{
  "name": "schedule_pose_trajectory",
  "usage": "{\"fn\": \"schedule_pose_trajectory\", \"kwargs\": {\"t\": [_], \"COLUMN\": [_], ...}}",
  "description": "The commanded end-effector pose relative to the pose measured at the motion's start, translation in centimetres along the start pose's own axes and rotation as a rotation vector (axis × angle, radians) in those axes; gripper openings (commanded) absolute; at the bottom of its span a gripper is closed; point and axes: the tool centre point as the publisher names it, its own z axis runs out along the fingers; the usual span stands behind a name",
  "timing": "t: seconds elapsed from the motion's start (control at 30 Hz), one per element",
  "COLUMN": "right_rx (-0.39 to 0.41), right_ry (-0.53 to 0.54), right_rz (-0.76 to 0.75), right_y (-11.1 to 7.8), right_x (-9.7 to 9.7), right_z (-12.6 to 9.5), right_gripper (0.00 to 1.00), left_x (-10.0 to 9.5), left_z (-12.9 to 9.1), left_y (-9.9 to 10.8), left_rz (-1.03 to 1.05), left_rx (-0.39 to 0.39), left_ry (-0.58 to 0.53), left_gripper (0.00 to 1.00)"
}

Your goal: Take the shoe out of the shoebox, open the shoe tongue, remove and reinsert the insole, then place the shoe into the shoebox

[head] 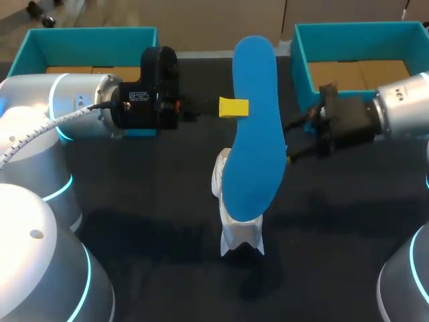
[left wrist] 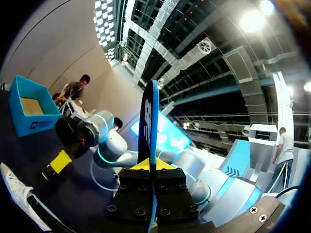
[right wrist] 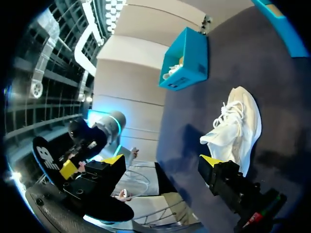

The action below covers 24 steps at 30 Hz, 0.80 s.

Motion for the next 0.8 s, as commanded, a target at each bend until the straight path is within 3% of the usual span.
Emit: {"fn": "schedule_pose_trajectory", "kwargs": {"t": [0.03,0.3,0.4,0.8], "right_rx": [-0.021,-0.002,-0.039,-0.052], "right_ry": [0.036,0.103,0.158,0.130], "right_rz": [-0.019,0.040,0.051,0.068], "right_y": [-0.1,0.7,0.9,1.1], "right_x": [0.6,2.6,3.2,3.6], "right_z": [-0.6,-0.8,-1.3,-1.6], "right_gripper": [1.00,1.00,1.00,1.00], "left_x": [-0.1,-0.1,-0.1,-0.1], "left_z": [0.2,0.2,0.2,0.2], "left_y": [0.0,0.0,0.0,0.0], "left_rz": [0.001,0.001,0.001,0.001], "left_rx": [0.001,0.001,0.001,0.001], "left_ry": [0.002,0.002,0.002,0.002], "left_gripper": [0.00,0.00,0.00,0.00]}}
